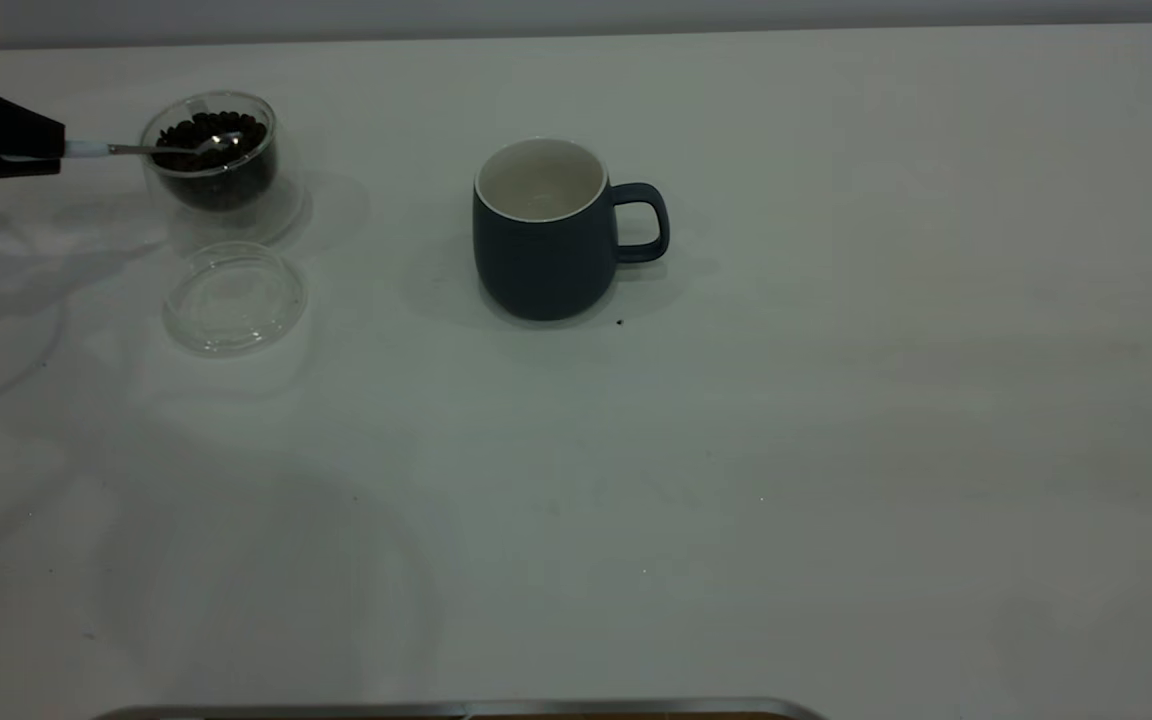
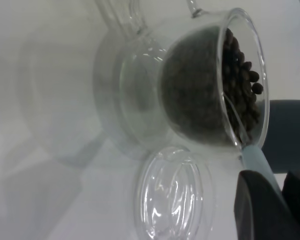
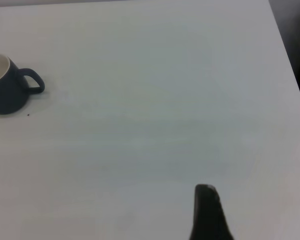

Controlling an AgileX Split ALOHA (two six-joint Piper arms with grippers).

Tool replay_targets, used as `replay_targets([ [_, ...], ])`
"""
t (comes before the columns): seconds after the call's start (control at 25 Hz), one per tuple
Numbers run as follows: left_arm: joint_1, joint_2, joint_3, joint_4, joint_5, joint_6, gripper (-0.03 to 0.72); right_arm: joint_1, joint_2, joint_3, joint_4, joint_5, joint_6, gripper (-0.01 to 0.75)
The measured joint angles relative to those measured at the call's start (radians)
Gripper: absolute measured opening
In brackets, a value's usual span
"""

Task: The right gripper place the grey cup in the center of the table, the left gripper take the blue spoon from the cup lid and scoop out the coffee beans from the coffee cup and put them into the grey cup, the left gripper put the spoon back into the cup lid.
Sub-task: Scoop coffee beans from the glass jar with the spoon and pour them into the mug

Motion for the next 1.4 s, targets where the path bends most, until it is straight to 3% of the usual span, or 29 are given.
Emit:
replay_targets([
  [1.16, 0.002, 0.0, 0.0, 0.025, 0.037, -0.149, 0.133, 0.0, 0.0, 0.0, 0.0, 0.0, 0.0, 0.531],
  [1.4, 0.035, 0.0, 0.0, -0.009, 0.06, -0.147, 0.133, 0.0, 0.0, 0.0, 0.0, 0.0, 0.0, 0.531],
])
